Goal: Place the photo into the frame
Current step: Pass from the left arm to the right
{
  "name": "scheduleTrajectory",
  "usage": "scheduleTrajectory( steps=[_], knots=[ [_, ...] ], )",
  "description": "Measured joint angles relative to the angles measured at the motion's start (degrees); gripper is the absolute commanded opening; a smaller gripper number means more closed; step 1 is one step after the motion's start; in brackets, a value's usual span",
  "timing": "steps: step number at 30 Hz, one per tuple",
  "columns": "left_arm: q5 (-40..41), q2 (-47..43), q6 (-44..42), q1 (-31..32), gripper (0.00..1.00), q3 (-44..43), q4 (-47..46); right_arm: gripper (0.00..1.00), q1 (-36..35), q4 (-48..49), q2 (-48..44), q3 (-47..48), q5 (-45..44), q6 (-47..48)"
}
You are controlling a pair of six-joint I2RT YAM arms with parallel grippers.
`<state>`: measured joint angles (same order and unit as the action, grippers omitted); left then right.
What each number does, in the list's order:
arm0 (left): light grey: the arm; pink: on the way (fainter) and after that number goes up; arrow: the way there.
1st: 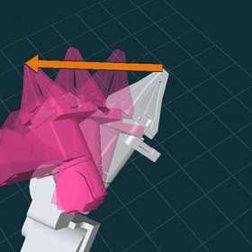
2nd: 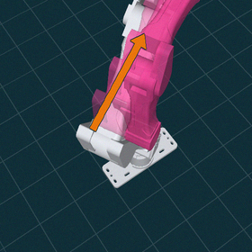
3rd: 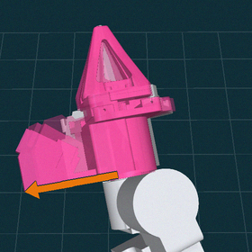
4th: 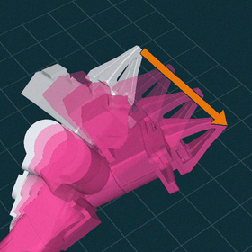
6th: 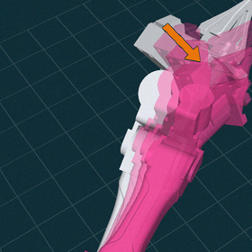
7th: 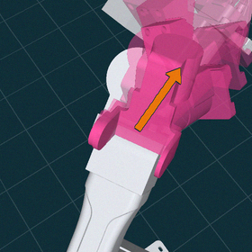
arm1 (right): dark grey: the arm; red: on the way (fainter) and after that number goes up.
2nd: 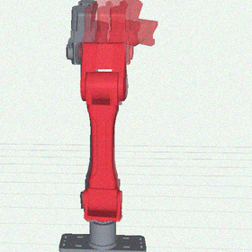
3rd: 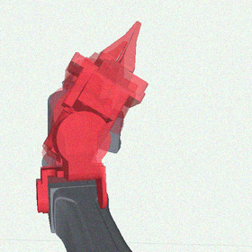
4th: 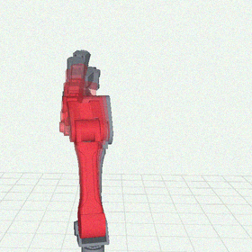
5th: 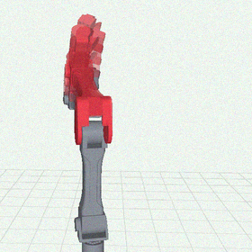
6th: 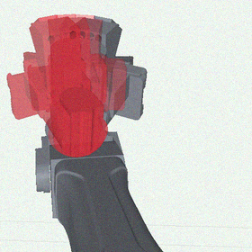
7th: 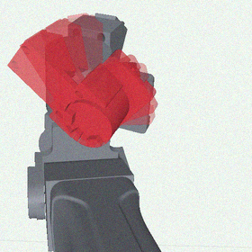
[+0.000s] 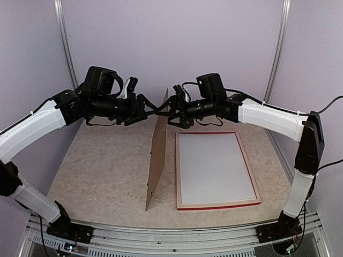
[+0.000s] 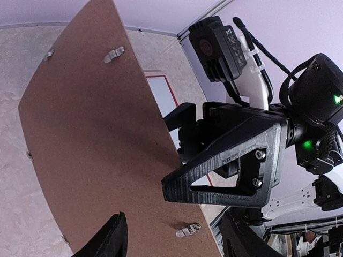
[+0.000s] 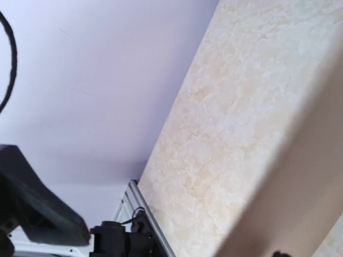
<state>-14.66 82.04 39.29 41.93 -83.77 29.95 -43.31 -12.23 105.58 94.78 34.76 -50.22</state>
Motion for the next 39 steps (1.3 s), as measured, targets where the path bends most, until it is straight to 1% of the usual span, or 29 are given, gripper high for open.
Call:
scheduleTrajectory(
  steps=[3, 8, 13, 17, 25, 28, 33, 37, 39],
  knots=[
    [0.07, 0.0, -0.31, 0.0, 0.6, 0.0, -0.02, 0.78, 0.04, 0.15, 0.0, 0.0, 0.13, -0.39],
    [0.46, -0.02, -0.81, 0.0, 0.6, 0.0, 0.02, 0.71, 0.04, -0.85, 0.0, 0.0, -1.03, 0.0],
    [1.81, -0.13, -1.4, 0.0, 0.6, 0.0, 0.13, 0.62, 0.39, -6.84, 0.0, 1.09, -5.29, 2.97],
    [3.26, -0.87, -2.12, 0.0, 0.6, 0.17, 0.48, 0.48, 1.4, -11.82, -0.02, 1.68, -7.61, 6.19],
    [5.25, -2.12, -2.97, 0.0, 0.6, 1.29, 1.05, 0.25, 4.55, -19.43, 0.0, 1.66, -10.6, 11.5],
    [5.92, -2.16, -3.37, 0.0, 0.6, 1.84, 1.29, 0.14, 5.42, -19.8, 0.0, 1.01, -10.71, 12.79],
    [6.19, -2.29, -3.61, -0.17, 0.6, 3.1, 1.57, 0.0, 6.88, -18.88, 0.02, -2.29, -10.38, 13.0],
    [6.23, -2.95, -3.67, -0.94, 0.6, 4.44, 1.55, 0.0, 8.46, -14.88, -0.15, -6.6, -6.51, 10.8],
    [6.32, -3.43, -3.69, -1.62, 0.63, 5.4, 1.46, 0.0, 9.51, -11.61, -0.98, -9.9, -4.39, 9.64]
  ],
)
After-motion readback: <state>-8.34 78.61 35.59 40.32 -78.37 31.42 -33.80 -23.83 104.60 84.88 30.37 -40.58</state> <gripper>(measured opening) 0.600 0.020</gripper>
